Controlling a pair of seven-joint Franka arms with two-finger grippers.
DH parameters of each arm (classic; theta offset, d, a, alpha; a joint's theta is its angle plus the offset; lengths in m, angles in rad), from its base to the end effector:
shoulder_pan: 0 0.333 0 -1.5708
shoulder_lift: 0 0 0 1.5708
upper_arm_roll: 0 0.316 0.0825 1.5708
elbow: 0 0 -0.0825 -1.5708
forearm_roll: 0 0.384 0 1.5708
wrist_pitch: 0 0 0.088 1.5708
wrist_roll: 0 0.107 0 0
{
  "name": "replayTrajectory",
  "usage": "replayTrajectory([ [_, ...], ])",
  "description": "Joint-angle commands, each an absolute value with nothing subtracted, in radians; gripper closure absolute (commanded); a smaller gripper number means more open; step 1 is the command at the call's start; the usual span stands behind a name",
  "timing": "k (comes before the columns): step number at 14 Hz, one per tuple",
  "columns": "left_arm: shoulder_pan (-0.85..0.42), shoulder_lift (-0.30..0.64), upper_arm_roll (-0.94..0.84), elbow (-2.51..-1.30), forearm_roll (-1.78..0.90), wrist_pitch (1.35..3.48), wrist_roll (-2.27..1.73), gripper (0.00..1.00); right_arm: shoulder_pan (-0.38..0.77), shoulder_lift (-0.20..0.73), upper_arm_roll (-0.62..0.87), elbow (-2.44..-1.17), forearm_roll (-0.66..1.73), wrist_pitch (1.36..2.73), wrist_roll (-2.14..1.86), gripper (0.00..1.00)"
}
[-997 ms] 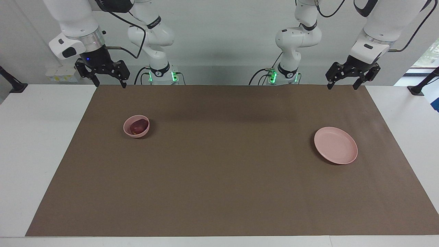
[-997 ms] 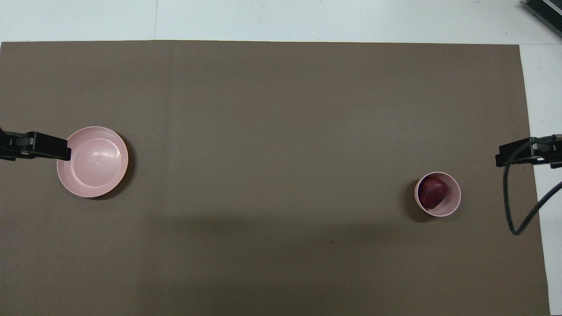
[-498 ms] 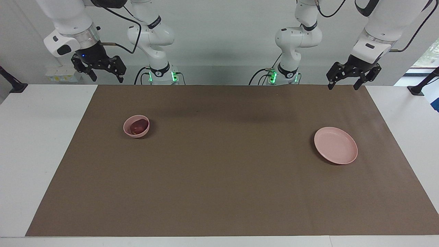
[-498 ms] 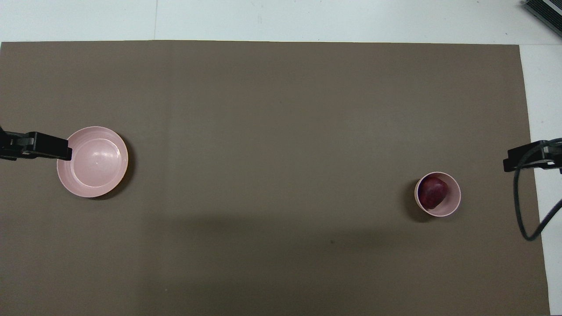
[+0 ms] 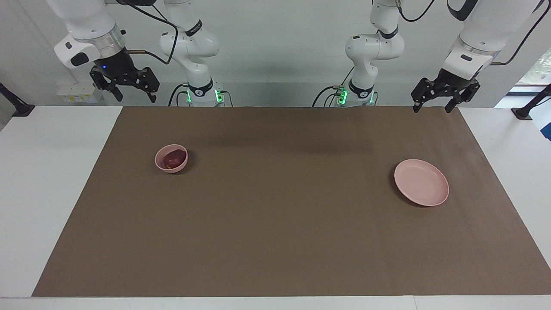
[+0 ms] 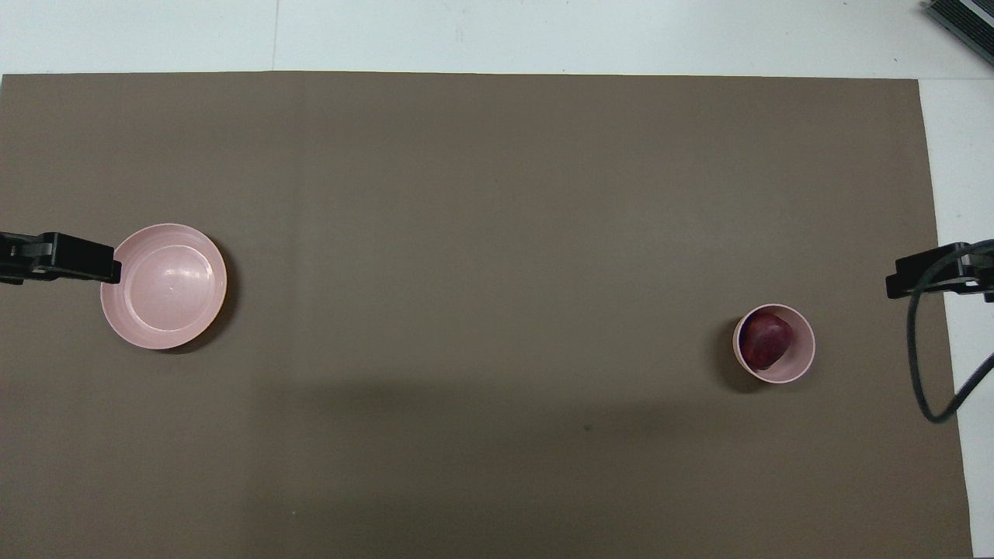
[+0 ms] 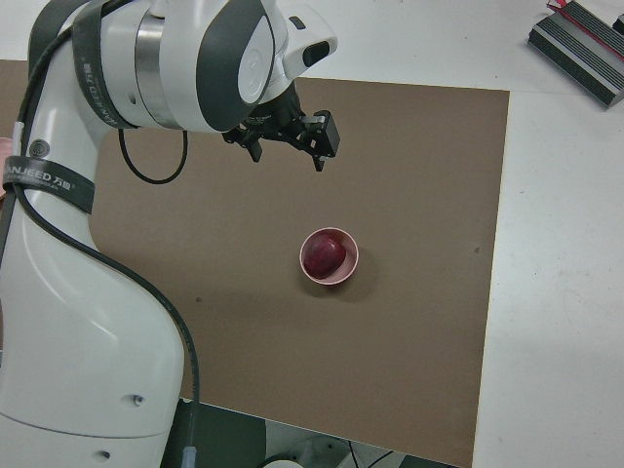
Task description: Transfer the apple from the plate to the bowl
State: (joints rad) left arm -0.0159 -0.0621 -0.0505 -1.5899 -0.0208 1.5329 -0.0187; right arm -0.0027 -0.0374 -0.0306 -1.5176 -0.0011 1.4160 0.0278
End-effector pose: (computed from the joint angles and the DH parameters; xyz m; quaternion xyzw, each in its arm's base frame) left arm 0.5300 -0.0385 0.6459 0.9997 -0.0242 0.0021 0.0089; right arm 0.5262 -0.0180 0.6563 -0.9990 0.0306 0.0321 0.0001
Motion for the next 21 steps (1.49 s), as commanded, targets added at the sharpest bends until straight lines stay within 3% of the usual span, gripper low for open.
replayTrajectory([
  [1, 0.006, -0.061, -0.044, -1.586, -0.029, 1.526, -0.021, 0.0, -0.002, -0.032, -0.034, -1.506, 0.025, 1.419, 0.005, 0.0],
  [21, 0.005, -0.061, -0.044, -1.586, -0.029, 1.526, -0.021, 0.0, 0.0, -0.034, -0.034, -1.509, 0.017, 1.427, 0.002, 0.0],
])
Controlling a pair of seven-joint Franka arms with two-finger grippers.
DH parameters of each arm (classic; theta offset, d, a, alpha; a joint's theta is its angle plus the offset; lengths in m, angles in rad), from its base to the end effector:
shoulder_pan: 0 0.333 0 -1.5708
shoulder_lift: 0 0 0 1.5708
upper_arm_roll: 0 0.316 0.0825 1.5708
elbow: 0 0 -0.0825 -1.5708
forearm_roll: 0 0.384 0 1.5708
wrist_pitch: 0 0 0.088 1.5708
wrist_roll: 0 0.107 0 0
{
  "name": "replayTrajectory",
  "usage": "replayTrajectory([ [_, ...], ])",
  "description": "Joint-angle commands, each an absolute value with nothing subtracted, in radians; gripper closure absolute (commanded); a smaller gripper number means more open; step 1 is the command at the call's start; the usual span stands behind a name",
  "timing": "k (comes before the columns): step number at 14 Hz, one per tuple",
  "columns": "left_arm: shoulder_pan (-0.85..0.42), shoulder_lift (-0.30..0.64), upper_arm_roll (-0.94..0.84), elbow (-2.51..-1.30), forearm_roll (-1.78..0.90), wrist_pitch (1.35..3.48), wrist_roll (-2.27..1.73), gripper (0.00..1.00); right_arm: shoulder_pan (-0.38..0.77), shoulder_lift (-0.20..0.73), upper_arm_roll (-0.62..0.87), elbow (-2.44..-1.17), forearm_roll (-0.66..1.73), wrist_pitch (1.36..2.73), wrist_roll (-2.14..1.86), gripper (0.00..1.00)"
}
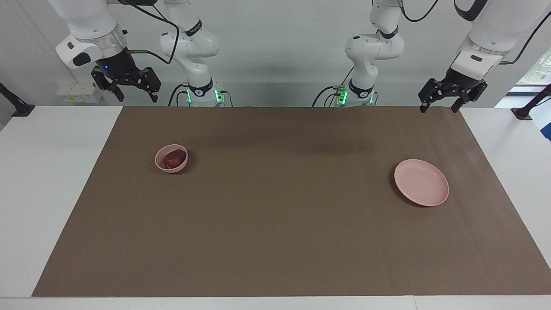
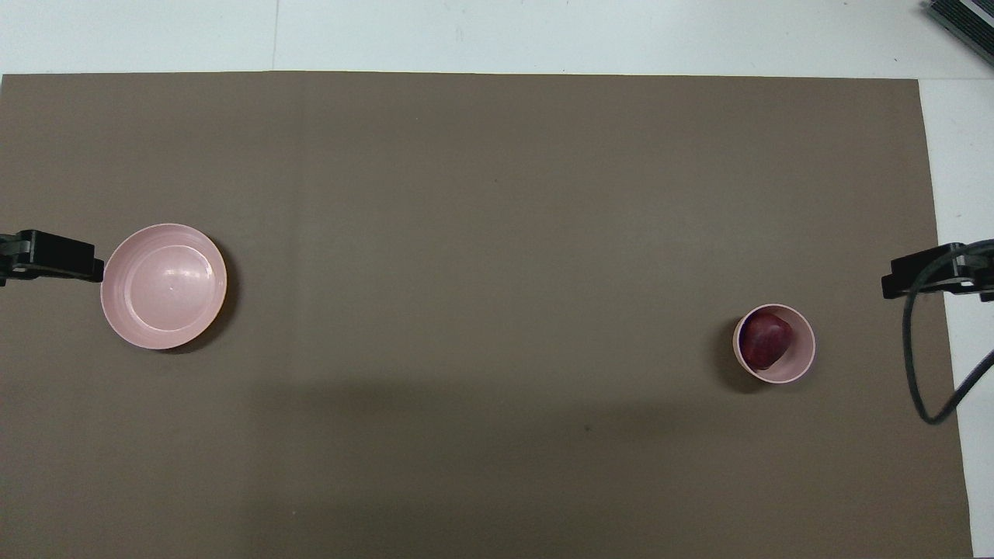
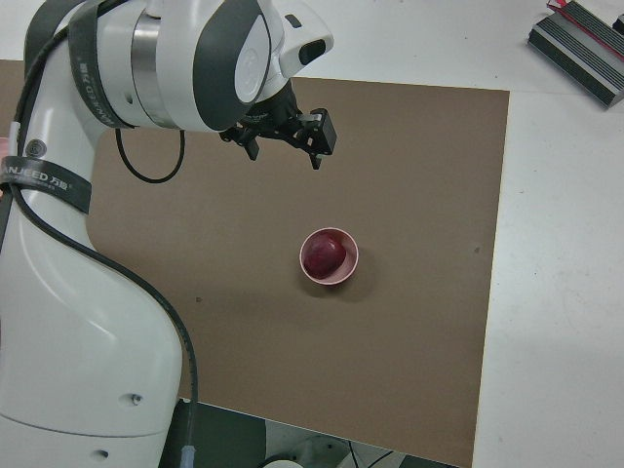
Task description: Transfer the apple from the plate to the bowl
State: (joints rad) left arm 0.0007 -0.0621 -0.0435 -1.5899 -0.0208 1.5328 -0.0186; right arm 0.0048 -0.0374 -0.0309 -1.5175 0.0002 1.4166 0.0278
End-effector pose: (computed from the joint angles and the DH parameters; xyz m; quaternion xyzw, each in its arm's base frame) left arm 0.5308 -0.0258 0.6459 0.9999 -0.0125 0.0022 0.0091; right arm 0.5264 -0.0141 0.6564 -0.9991 0.0269 0.0318 0.0007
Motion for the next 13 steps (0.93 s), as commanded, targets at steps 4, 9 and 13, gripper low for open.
replayTrajectory([
  [4, 0.003, -0.061, -0.044, -1.586, -0.029, 1.526, -0.021, 0.0, -0.005, -0.032, -0.034, -1.509, 0.017, 1.427, -0.002, 0.0],
  [9, 0.005, -0.061, -0.044, -1.586, -0.029, 1.526, -0.021, 0.0, -0.009, -0.032, -0.034, -1.509, 0.017, 1.427, -0.003, 0.0],
  [13, 0.005, -0.061, -0.044, -1.586, -0.029, 1.526, -0.021, 0.0, -0.011, -0.032, -0.034, -1.509, 0.018, 1.427, -0.003, 0.0],
])
